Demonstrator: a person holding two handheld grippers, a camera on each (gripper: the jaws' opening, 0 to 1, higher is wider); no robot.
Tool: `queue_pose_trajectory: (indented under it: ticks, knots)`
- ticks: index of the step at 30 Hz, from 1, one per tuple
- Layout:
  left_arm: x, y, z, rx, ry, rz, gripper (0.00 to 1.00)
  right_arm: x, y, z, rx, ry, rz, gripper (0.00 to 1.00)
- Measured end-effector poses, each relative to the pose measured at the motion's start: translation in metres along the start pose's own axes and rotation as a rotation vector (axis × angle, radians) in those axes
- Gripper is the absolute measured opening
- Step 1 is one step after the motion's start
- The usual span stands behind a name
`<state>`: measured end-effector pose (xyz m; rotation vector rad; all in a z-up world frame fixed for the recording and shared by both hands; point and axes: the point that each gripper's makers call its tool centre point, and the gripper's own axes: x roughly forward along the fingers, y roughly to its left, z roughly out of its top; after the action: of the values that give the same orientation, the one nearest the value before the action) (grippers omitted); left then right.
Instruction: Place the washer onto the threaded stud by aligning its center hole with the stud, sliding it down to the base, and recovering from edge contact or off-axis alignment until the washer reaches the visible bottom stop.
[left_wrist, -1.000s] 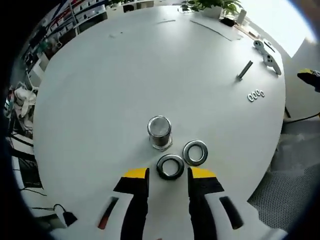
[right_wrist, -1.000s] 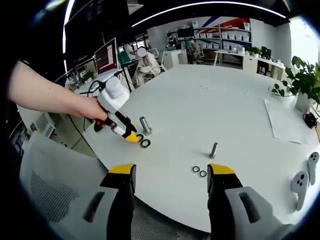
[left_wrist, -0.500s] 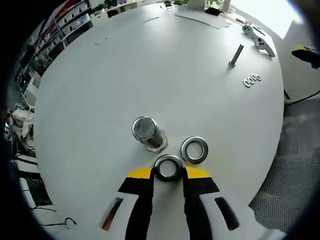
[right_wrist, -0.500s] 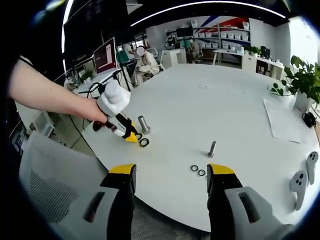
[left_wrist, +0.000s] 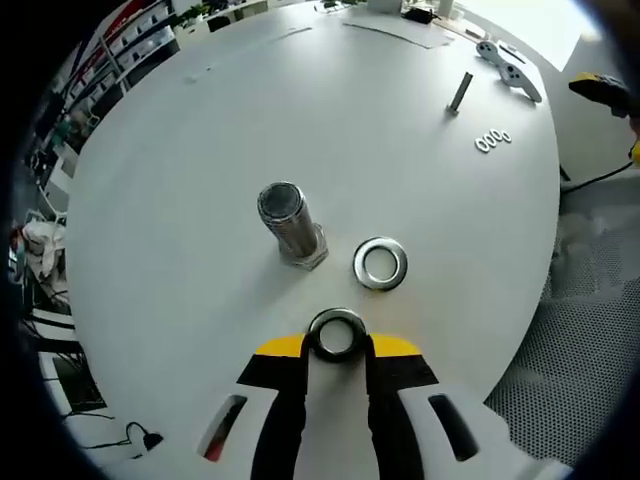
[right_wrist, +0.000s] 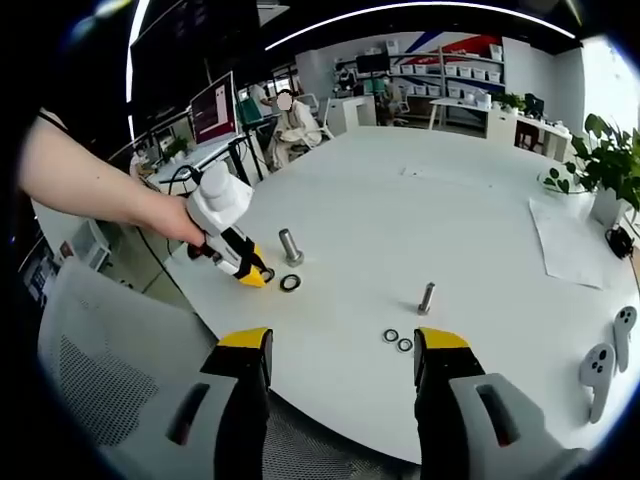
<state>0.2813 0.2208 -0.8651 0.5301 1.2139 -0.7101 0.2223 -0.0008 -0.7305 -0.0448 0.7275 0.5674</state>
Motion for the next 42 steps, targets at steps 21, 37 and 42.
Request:
queue_pose_trajectory:
  ticks: [21,37,42]
  knots:
    - [0.0007,-0.0031,-0.0021,-0.11,0.116,0.028,0.24,0.002,0.0019,-0.0027,0.004,0.011,0.013,0.59]
    - [0.0008,-0.0018,-0.003,-0.164,0.112,0.042,0.21,0.0019,0.0032,-0.001,0.017,0.001,0.019,0.6]
    - [0.0002,-0.0001,-0.004,-0.157,0.088,0.033,0.2,0.0026,0.0028,-0.0027,0.017,0.007,0.019,0.6]
